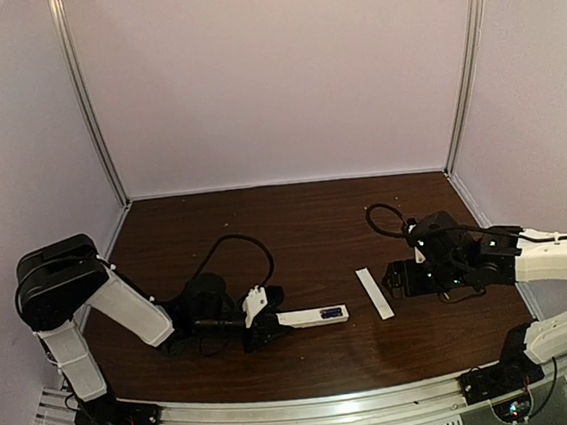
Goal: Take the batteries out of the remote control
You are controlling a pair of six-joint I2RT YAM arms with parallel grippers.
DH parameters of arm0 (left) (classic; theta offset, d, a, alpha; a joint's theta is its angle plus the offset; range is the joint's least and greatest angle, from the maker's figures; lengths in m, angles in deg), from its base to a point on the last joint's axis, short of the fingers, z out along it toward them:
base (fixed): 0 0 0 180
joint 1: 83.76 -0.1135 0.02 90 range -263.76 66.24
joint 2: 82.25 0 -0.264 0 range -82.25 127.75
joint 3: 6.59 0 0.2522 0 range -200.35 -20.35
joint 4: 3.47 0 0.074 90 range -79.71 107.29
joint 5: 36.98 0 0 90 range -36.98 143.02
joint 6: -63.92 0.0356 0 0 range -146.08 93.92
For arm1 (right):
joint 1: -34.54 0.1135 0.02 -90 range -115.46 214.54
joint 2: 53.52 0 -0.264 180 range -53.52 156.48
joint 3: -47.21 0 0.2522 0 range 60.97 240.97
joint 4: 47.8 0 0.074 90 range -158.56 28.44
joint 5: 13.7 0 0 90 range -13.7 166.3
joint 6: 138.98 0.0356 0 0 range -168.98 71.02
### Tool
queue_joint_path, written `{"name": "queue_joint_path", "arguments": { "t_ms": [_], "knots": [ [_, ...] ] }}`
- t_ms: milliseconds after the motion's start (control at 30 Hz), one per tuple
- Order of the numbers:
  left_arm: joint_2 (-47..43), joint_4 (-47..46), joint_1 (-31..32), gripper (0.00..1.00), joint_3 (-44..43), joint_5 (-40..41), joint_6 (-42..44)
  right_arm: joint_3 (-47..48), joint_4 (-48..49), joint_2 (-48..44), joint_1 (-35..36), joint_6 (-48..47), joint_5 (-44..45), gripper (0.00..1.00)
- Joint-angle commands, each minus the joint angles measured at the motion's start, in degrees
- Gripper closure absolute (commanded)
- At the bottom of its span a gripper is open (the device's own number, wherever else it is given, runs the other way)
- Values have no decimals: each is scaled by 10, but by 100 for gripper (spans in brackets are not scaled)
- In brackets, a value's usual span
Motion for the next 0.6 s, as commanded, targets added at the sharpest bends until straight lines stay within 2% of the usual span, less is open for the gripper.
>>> {"name": "queue_joint_path", "arguments": {
  "t_ms": [0, 267, 500, 567],
  "knots": [
    [29, -61, 1, 100, -22, -28, 5, -13, -38, -11, 2, 39, 93, 13],
    [59, -83, -4, 100, -26, -41, 7, -43, -60, -13, -16, 73, 152, 12],
    [75, -83, -9, 100, -29, -53, 15, -65, -42, 22, -61, 72, 148, 11],
    [78, -83, -9, 97, -29, -58, 19, -68, -34, 27, -73, 65, 142, 11]
  ]
}}
